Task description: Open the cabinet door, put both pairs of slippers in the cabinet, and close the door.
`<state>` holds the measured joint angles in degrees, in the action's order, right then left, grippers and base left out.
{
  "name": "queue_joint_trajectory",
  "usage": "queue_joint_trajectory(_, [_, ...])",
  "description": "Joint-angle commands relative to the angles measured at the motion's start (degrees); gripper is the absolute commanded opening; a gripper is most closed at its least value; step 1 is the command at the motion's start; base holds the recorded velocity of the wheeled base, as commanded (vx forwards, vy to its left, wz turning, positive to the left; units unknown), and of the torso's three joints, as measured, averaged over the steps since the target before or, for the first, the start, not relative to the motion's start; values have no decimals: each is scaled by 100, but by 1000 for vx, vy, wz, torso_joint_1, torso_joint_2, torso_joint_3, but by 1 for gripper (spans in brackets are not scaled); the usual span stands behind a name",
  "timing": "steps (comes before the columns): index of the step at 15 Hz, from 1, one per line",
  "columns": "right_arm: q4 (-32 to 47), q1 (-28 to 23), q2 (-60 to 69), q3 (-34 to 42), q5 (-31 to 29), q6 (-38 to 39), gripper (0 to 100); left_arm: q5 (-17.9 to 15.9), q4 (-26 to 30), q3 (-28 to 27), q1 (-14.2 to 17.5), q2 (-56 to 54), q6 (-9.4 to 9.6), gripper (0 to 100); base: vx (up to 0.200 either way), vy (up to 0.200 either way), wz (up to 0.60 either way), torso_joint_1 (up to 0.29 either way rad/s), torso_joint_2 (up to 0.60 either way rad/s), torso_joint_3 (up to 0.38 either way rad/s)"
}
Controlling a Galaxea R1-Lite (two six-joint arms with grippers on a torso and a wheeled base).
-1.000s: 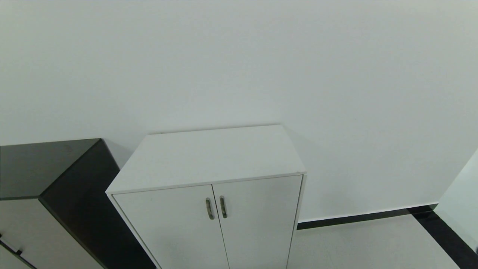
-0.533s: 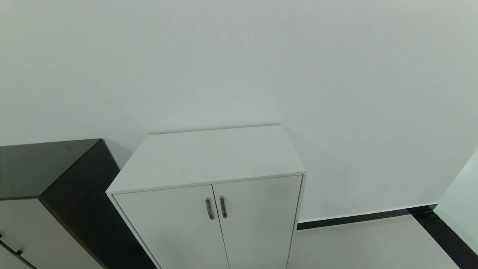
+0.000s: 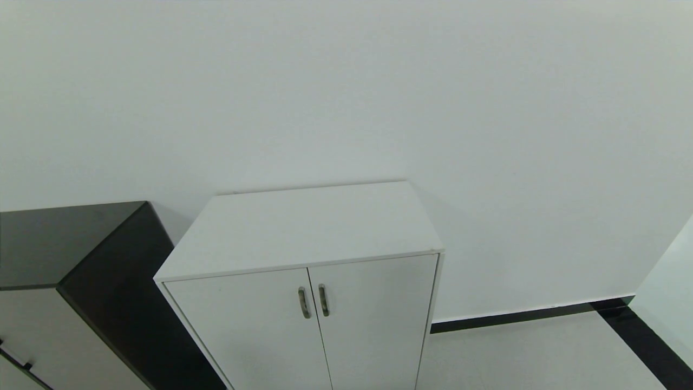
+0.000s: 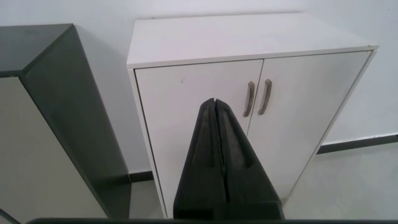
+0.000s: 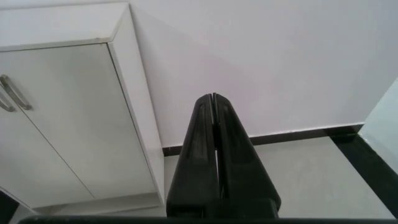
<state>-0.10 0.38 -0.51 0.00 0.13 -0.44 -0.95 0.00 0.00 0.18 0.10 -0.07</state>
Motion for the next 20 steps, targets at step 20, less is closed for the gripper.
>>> queue_joint_trajectory(20, [1, -3, 51, 0, 31, 0, 0, -2, 0, 0, -1, -1, -1, 0, 0, 0, 0, 0, 0, 0])
